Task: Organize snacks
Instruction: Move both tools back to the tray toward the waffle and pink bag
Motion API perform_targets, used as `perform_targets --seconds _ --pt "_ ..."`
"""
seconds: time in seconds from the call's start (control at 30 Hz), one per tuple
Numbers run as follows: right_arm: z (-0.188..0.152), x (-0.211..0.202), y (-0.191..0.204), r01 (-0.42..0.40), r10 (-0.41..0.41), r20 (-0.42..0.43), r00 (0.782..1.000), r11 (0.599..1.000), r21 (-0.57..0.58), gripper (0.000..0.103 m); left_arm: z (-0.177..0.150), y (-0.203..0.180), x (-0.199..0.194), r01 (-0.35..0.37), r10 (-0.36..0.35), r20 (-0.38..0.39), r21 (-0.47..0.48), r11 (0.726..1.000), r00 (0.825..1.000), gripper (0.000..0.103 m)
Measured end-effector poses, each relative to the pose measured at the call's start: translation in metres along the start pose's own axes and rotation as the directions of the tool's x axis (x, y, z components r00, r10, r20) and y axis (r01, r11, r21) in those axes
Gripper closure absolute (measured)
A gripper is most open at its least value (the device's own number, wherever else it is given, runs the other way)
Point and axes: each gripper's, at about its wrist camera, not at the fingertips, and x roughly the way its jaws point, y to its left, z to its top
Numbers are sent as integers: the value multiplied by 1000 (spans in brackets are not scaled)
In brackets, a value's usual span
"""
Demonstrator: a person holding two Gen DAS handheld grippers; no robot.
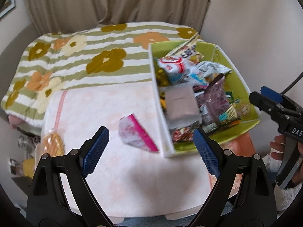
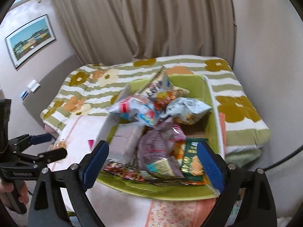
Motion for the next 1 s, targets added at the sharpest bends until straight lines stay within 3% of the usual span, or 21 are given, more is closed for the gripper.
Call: perform_targets --seconds 0.27,0.5,0.67,0.87,1.0 --pt "0 7 51 -64 64 -2 998 993 -102 10 -30 62 -22 -74 76 11 -120 990 997 13" --pt "2 26 112 -85 79 -38 996 979 -187 10 -58 150 -27 -117 118 -11 -260 958 993 13" --pt "5 57 152 -146 131 -104 986 978 -147 10 -75 209 -21 -110 98 -52 -317 942 994 13" --pt "12 95 208 -127 87 -178 980 966 -224 10 -78 271 -3 -59 29 -89 -352 934 996 13" --pt "14 132 233 -141 45 -317 947 947 -288 10 -75 294 24 -14 -38 -144 -343 939 989 13"
